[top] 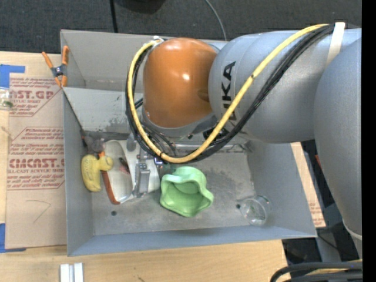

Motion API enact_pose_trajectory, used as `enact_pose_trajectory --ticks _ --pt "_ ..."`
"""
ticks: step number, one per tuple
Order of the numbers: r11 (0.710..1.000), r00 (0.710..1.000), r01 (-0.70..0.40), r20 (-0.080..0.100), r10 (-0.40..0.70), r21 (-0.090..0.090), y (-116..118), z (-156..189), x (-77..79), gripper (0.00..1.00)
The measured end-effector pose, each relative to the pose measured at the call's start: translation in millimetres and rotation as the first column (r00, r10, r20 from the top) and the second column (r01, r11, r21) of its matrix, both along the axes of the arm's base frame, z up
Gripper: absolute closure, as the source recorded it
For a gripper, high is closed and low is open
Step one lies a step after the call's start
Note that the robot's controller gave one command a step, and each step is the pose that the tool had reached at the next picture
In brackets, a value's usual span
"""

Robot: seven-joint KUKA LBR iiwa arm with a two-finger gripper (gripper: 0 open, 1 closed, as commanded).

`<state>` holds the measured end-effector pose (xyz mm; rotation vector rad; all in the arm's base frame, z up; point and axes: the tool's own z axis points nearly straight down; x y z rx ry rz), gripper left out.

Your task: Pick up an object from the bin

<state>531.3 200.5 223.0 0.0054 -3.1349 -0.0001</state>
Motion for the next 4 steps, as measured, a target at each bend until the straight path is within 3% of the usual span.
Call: enact_pose_trajectory --ticks 1,2,3,4 --pt "1.000 1.000 0.002 0.007 -0.002 0.002 -1.0 4.7 1.5 0.00" --pt "0.999 0.999 -0.046 0.015 0.046 0.005 -25.2 -23.3 -2.8 0.00" --pt "1.000 1.000 0.022 0.011 -0.022 0.003 -59.2 -91.7 1.9 0.00" --pt "1.000 1.000 0.020 0.006 -0.020 0.004 -74.4 -116.8 13.0 0.00"
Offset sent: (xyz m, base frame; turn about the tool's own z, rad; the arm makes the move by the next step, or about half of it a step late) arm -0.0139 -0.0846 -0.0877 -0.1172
